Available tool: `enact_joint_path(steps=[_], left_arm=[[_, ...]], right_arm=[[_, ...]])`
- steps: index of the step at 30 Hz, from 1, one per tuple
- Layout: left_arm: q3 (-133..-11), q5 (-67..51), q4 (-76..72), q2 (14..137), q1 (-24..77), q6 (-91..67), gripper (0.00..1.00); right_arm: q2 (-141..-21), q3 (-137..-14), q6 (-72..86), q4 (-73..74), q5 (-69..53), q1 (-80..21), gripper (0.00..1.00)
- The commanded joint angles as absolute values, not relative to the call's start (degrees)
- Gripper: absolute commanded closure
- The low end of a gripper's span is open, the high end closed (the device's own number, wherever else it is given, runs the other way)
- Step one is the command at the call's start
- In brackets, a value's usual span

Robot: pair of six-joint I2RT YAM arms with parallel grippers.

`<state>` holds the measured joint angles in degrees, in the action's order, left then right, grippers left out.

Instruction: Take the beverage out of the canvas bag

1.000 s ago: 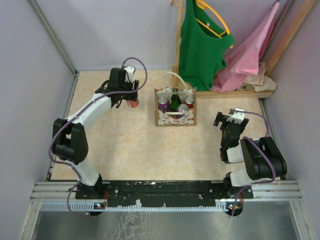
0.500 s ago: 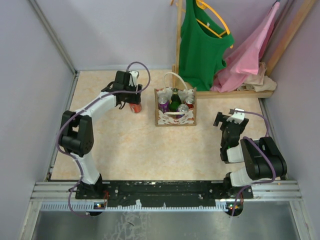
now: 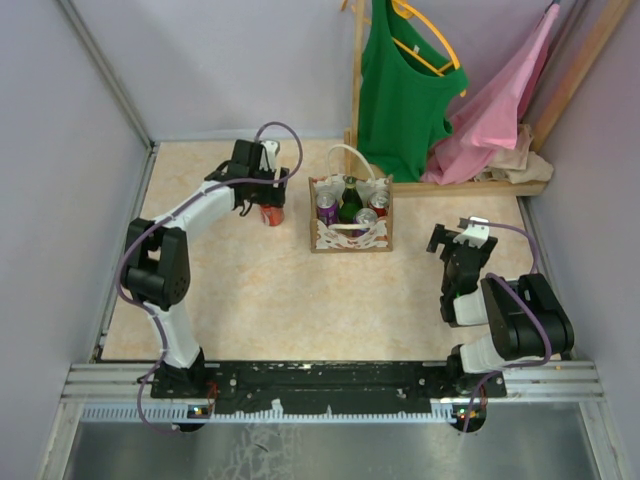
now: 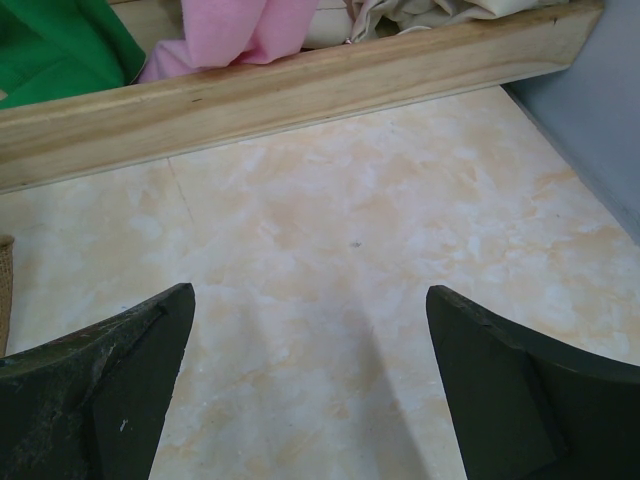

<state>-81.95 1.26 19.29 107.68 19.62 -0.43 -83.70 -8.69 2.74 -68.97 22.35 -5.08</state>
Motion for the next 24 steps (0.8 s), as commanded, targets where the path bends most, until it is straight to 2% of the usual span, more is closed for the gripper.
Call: enact_joint_path(steps=[1, 6, 13, 20, 24], left_arm=[[-85.1, 0.9, 18.6, 108.0, 19.8, -0.5, 0.07], [-86.6, 1.1, 19.5, 107.5, 19.8, -0.1, 0.01], [-87.9, 2.1, 20.3, 100.1, 21.9, 1.3, 0.02], [-84.0, -5.7, 12.9, 90.3, 31.1, 5.1, 0.04], [-86.6, -7.8, 13.5, 91.0, 37.3, 5.6, 0.05]], right_arm=[[-83.2, -9.8, 2.7, -71.6, 22.4, -4.8, 0.01], [-83.2, -9.8, 2.6, -71.5, 22.4, -4.8, 0.01], [-83.2, -9.8, 2.6, -71.5, 22.4, -4.8, 0.01], [-83.2, -9.8, 2.6, -71.5, 22.5, -4.8, 0.01], [-83.2, -9.8, 2.6, -71.5, 22.4, -4.8, 0.01]])
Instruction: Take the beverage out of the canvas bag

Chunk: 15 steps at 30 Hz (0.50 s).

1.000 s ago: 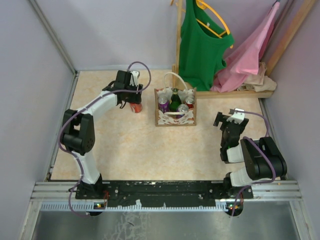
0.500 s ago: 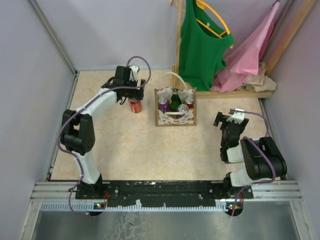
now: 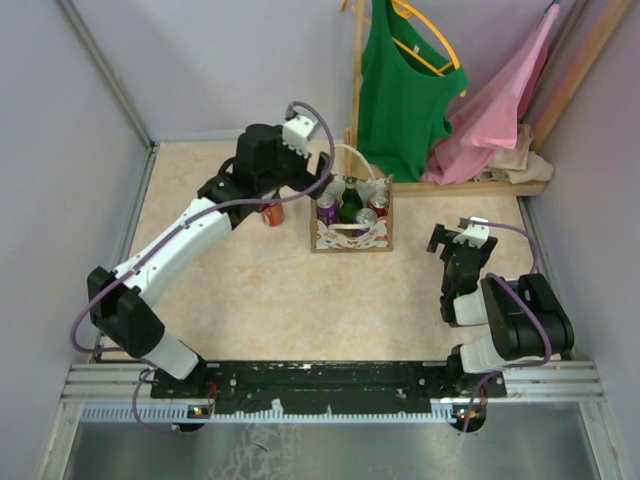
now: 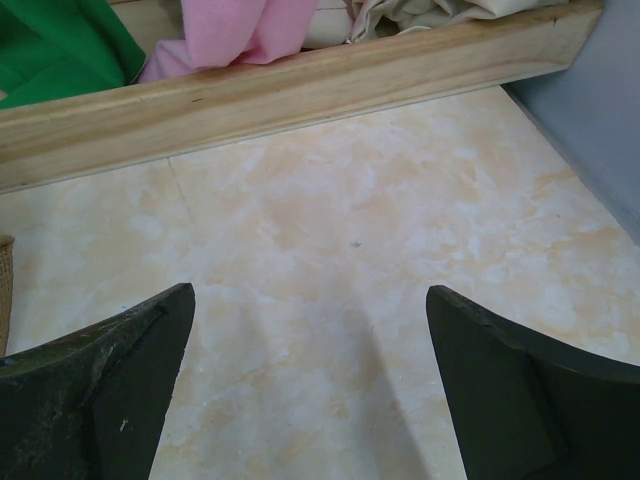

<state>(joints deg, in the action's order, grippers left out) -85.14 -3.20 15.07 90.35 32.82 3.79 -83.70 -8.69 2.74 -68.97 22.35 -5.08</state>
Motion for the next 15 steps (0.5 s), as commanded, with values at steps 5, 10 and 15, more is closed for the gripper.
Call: enact_joint_path(steps=[5, 10, 15], left_arm=[[-88.7, -7.4, 13.5, 96.3, 42.2, 5.3, 0.05], [-90.6, -5.4, 12.2, 100.9, 44.8, 4.6, 0.09], [-93.6, -2.1, 13.3, 104.0, 45.7, 4.4, 0.13]], right_arm=[[-83.2, -9.8, 2.7, -71.6, 22.4, -4.8, 0.01], [-83.2, -9.8, 2.7, -71.6, 22.4, -4.8, 0.01], [-83.2, -9.8, 2.7, -71.5, 22.4, -4.8, 0.01]])
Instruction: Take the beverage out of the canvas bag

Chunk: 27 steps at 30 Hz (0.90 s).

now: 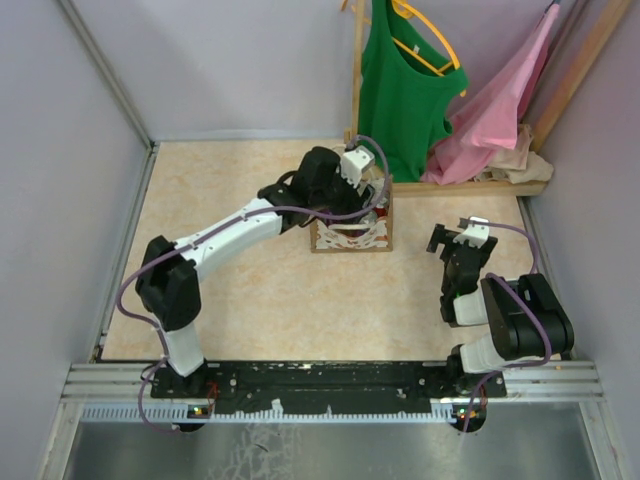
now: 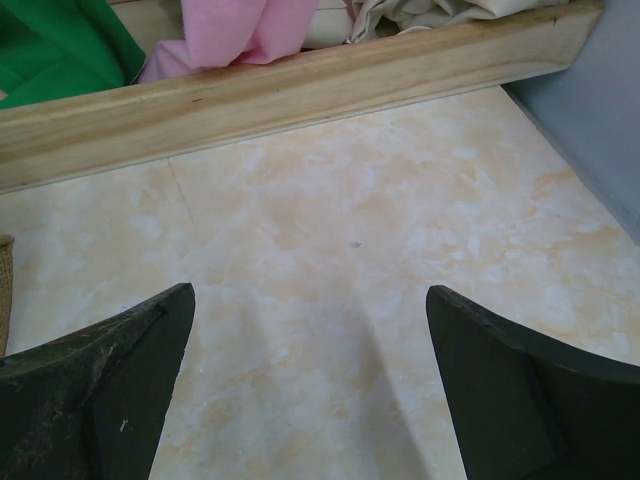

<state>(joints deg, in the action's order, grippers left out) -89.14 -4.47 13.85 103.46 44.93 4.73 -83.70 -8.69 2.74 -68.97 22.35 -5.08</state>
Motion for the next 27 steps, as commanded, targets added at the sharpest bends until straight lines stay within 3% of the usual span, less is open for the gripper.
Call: enact_joint_path(steps=[1, 6, 12, 15, 16, 21, 24, 27], left_arm=[[-94.1, -2.0, 13.5, 104.4, 45.8, 3.9, 0.14], [-96.5, -2.4, 15.1, 106.5, 46.0, 1.3, 0.31], [-99.5, -2.5, 18.5, 109.7, 46.4, -1.8, 0.43], [-101.4, -1.8, 20.9, 111.3, 46.7, -3.2, 0.63], [-101.9, -1.5, 21.6, 111.7, 46.8, -3.4, 0.66], [-102.2, -1.3, 22.5, 112.1, 47.3, -5.2, 0.63], [-102.2, -1.0, 22.7, 112.3, 47.6, -5.8, 0.46], [-102.1, -0.1, 23.0, 112.7, 47.9, -6.2, 0.35]], right_arm=[[-83.2, -9.8, 2.6, -71.5, 22.4, -4.8, 0.01], [-83.2, -9.8, 2.7, -71.5, 22.4, -4.8, 0.01], [-83.2, -9.8, 2.6, -71.5, 22.4, -4.8, 0.01], [-83.2, -9.8, 2.6, -71.6, 22.4, -4.8, 0.01], [-83.2, -9.8, 2.6, -71.6, 22.4, -4.8, 0.01], [-83.1, -9.8, 2.6, -71.5, 22.4, -4.8, 0.01], [-83.2, -9.8, 2.6, -71.5, 22.4, -4.8, 0.01], [-83.2, -9.8, 2.6, -71.5, 22.4, -4.8, 0.01]])
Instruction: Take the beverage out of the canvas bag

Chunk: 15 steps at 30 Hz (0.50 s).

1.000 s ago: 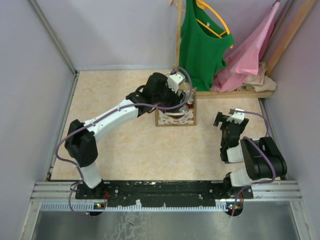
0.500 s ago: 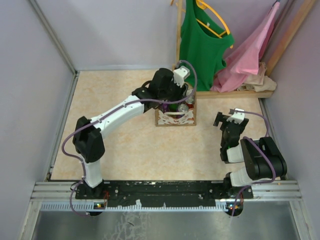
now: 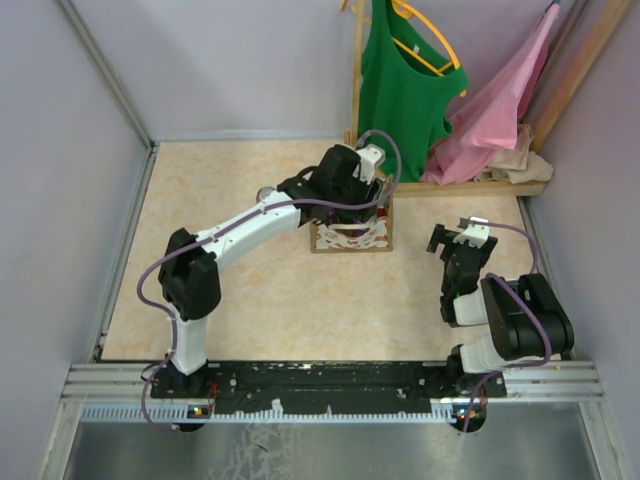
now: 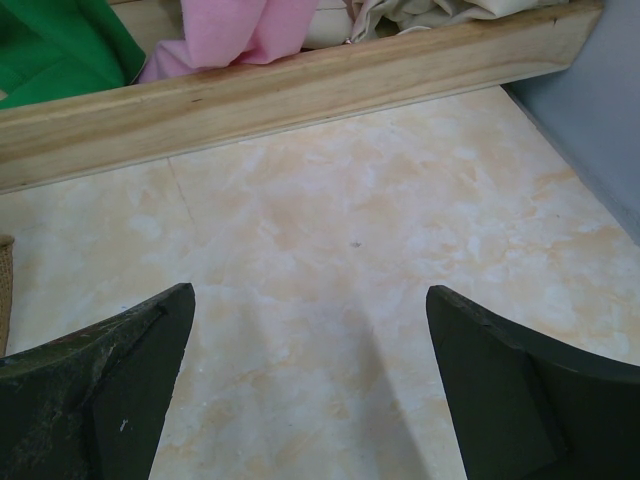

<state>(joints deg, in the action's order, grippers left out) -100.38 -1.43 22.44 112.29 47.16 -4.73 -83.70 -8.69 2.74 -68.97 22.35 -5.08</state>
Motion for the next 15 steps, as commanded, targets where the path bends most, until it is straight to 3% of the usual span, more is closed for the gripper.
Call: enact_joint_path(steps=[1, 5, 15], left_arm=[[-102.0, 0.4, 23.1, 112.8, 48.1, -6.3, 0.31], [-102.0, 0.4, 23.3, 113.4, 48.2, -6.6, 0.21], [-101.6, 2.7, 22.1, 115.8, 48.2, -8.5, 0.13]], right_arm=[[-83.2, -9.8, 2.6, -71.5, 22.4, -4.8, 0.01], [-83.2, -9.8, 2.7, -71.6, 22.4, -4.8, 0.01], [-83.2, -9.8, 2.7, -71.6, 22.4, -4.8, 0.01]])
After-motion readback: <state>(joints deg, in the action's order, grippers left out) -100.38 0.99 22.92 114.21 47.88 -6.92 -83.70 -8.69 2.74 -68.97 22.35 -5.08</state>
